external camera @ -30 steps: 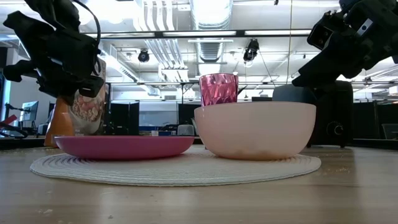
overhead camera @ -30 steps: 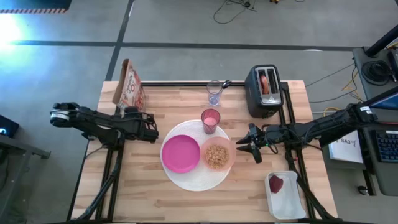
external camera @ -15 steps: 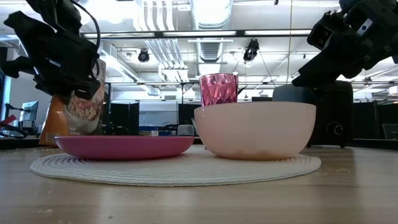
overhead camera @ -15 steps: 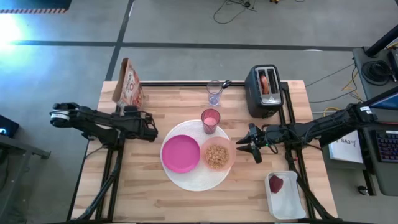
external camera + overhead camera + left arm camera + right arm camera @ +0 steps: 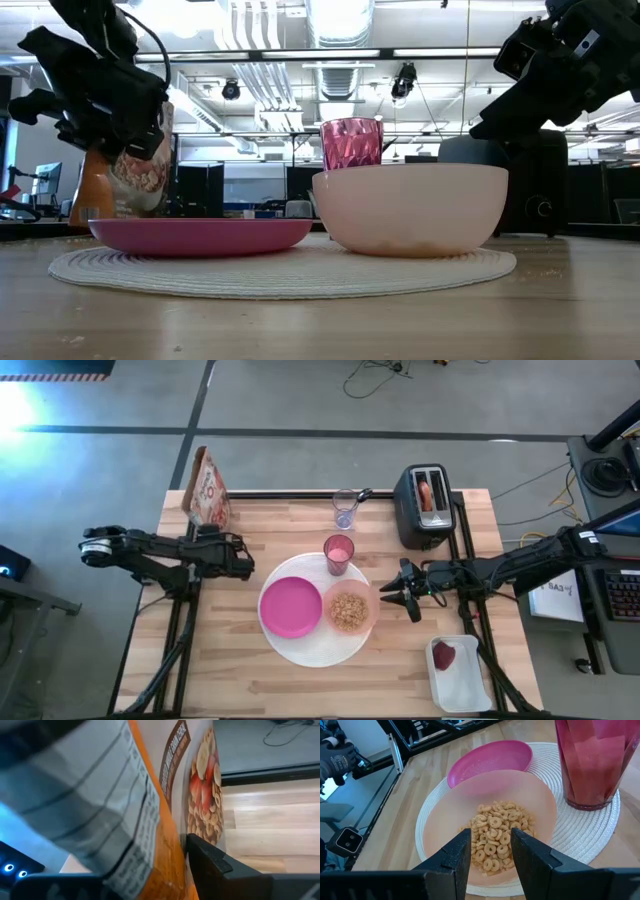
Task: Arrange a breakfast setting
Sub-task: Pour the cereal from the orange cereal box into the orange bowl on the white mat
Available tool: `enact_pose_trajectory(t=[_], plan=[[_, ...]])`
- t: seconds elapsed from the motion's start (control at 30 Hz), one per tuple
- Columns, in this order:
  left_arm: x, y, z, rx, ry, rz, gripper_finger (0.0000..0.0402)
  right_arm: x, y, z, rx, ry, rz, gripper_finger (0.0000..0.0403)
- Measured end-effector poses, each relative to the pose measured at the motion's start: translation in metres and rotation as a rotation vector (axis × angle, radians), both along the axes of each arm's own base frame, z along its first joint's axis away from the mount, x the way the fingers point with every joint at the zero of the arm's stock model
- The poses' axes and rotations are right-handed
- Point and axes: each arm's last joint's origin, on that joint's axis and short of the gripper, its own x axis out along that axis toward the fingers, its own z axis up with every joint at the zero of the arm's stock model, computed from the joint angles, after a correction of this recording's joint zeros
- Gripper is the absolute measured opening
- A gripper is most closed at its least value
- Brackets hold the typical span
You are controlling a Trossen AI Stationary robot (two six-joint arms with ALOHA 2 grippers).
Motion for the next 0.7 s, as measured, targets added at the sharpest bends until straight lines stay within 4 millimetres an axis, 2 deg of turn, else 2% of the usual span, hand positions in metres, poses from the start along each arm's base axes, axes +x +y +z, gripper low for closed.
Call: enact_pose_trajectory(t=[0.47,0.7], plan=[[0.003,0.012,-0.004,-0.03,0.033,0.005,0.0071,0.0,0.0,0.0,0.0,0.0,0.0,0.0128],[0.004,0.011,-0.006,-0.131,0.058,0.004,0.0071,0.0,0.0,0.0,0.0,0.0,0.0,0.0128]])
